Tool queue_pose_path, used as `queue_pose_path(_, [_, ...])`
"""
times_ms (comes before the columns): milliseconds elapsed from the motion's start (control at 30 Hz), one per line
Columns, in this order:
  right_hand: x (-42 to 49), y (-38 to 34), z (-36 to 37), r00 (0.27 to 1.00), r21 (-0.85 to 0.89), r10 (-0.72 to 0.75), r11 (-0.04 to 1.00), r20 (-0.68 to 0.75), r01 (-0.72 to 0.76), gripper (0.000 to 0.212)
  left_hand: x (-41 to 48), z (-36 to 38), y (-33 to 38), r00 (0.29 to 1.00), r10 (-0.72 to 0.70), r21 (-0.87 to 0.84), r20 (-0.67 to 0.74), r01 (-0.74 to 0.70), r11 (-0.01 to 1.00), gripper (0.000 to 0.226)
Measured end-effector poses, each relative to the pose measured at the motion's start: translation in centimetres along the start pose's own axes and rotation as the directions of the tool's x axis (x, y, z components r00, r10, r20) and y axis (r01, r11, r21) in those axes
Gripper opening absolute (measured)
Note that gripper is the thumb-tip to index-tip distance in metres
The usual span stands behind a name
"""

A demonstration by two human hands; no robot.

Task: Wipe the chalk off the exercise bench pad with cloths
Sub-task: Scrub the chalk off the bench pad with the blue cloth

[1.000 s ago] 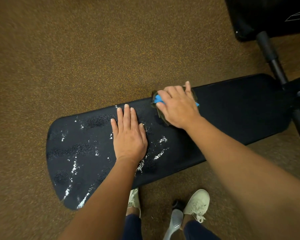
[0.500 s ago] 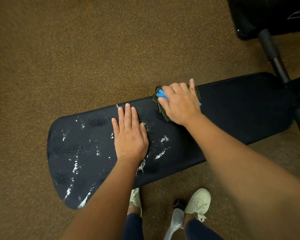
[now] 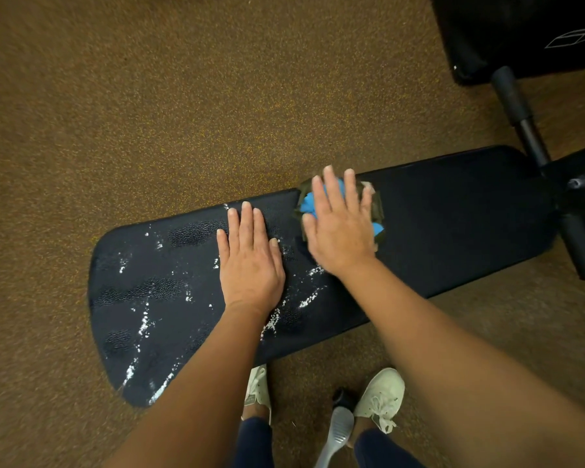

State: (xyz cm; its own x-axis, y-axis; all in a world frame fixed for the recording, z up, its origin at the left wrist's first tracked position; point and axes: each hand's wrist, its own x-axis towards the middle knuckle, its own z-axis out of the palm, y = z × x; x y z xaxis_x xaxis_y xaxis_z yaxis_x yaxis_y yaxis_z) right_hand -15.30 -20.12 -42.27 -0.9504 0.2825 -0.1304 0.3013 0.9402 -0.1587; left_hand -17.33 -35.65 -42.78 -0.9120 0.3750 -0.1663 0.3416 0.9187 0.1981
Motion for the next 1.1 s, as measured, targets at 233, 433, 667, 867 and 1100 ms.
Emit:
queue_pose_path(233, [-2.3,2.4,0.0,0.962,-0.086,-0.262,0.96,0.075,0.268,0.062,0.1,-0.1,-0.2,1.0,0.018,-0.021,-0.003,-0.018,1.0,0.061])
queue_pose_path(433, [-4.0,-2.9,0.8,0.997,-0.005,-0.052,0.999,0.059,0.053,0.062,0.0,-0.1,-0.8,0.998,0.058,-0.021,0.003,-0.058,0.998,0.063])
queue_pose_path(667, [-4.1,0.4,0.4,0.999,-0.055,0.011,0.998,0.044,-0.009,0.064,-0.8,-0.5,-1.6,0.993,0.117,0.013,0.015,-0.118,0.993,0.061])
queue_pose_path(867, [-8.2,-2.1,1.0,0.976,-0.029,-0.196,0.979,0.093,0.2,0.061,-1.3,-0.4,-2.5,0.988,0.147,0.041,0.035,-0.149,0.988,0.061])
queue_pose_path(1100, [-6.8,-3.5,1.1,0.987,0.009,0.157,0.988,0.017,-0.157,0.062,-1.4,-0.4,-2.9,0.986,0.159,0.059,0.048,-0.162,0.985,0.061])
